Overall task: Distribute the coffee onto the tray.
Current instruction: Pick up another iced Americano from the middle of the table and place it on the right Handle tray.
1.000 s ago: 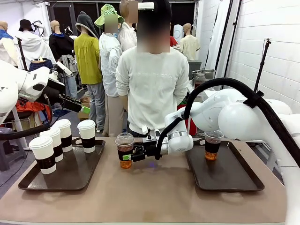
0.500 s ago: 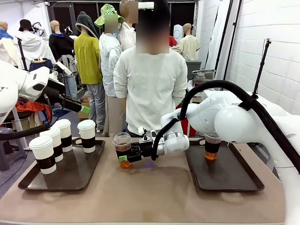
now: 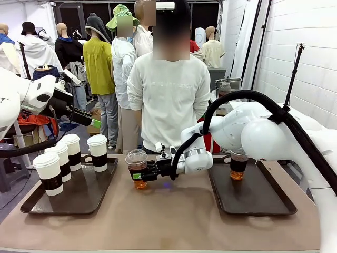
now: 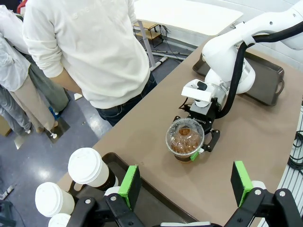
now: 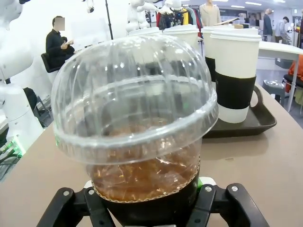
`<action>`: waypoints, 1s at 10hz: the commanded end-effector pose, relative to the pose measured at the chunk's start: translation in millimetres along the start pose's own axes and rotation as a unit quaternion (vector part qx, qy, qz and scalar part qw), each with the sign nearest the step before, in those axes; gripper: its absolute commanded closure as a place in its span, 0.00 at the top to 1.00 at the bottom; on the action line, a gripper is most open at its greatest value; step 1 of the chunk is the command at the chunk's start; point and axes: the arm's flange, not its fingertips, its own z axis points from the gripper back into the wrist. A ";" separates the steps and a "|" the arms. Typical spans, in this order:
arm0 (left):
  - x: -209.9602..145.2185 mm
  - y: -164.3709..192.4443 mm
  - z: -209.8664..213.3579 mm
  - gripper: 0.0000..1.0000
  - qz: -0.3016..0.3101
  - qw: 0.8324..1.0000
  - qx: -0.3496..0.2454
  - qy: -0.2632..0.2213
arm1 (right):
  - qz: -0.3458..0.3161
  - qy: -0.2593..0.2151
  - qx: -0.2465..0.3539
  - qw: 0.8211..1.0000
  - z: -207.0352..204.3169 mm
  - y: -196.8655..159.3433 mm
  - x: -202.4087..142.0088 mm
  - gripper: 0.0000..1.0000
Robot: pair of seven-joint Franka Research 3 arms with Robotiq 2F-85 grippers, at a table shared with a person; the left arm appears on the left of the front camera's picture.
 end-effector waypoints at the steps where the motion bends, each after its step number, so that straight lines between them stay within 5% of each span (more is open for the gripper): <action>1: -2.5 2.1 -0.6 1.00 0.000 1.000 -0.006 -0.005 | 0.000 -0.013 0.018 1.000 7.9 13.8 16.8 0.60; 5: -2.5 2.1 -0.6 1.00 0.000 1.000 -0.006 -0.005 | -0.003 -0.044 0.016 0.999 36.6 73.6 57.3 0.60; 10: -2.5 2.1 -0.6 1.00 0.000 1.000 -0.006 -0.005 | -0.021 -0.056 0.009 0.998 78.8 158.4 68.4 0.60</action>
